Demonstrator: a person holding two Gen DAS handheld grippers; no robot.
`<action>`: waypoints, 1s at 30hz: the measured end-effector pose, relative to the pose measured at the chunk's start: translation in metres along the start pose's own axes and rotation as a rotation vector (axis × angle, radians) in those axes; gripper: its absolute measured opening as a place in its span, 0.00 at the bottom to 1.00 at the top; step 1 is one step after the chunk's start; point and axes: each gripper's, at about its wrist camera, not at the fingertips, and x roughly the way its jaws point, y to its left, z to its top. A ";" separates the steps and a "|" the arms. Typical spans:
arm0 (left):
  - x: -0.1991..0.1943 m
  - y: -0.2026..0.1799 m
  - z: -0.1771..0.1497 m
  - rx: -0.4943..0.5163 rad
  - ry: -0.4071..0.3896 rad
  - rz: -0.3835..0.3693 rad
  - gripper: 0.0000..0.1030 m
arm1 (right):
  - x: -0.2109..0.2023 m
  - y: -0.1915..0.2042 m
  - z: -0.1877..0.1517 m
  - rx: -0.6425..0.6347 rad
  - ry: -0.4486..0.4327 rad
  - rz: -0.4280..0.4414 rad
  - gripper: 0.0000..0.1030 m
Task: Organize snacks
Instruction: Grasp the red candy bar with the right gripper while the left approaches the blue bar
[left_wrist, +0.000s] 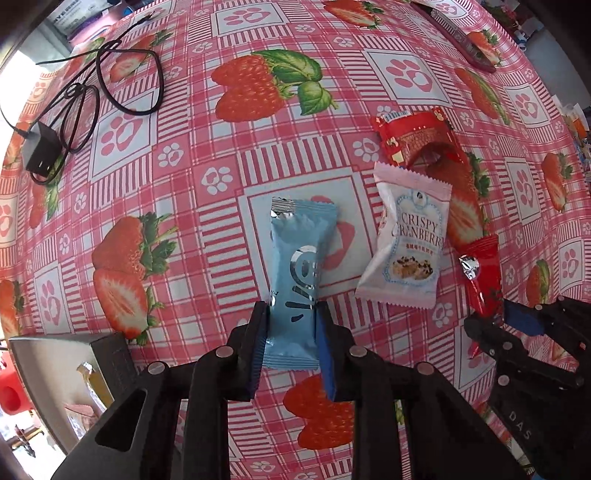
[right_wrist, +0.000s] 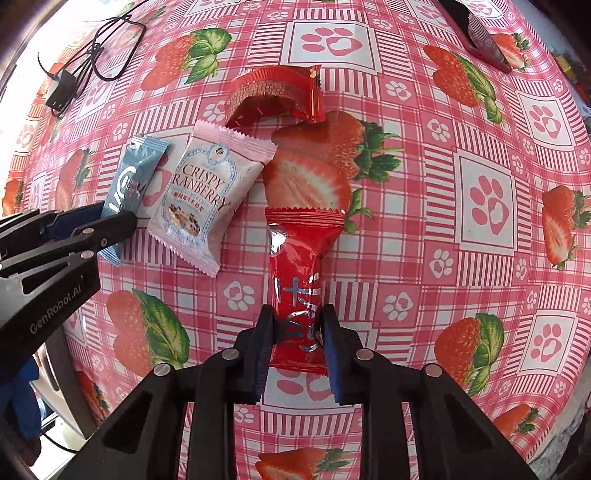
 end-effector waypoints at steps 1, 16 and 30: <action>0.000 0.000 -0.012 -0.003 0.007 -0.004 0.27 | 0.001 -0.002 -0.008 -0.003 0.003 0.008 0.26; -0.004 -0.012 -0.166 0.002 0.133 -0.078 0.55 | 0.016 -0.001 -0.122 -0.030 0.088 0.089 0.27; 0.008 -0.030 -0.155 0.077 0.118 0.060 0.82 | 0.032 -0.035 -0.134 0.090 0.123 0.041 0.92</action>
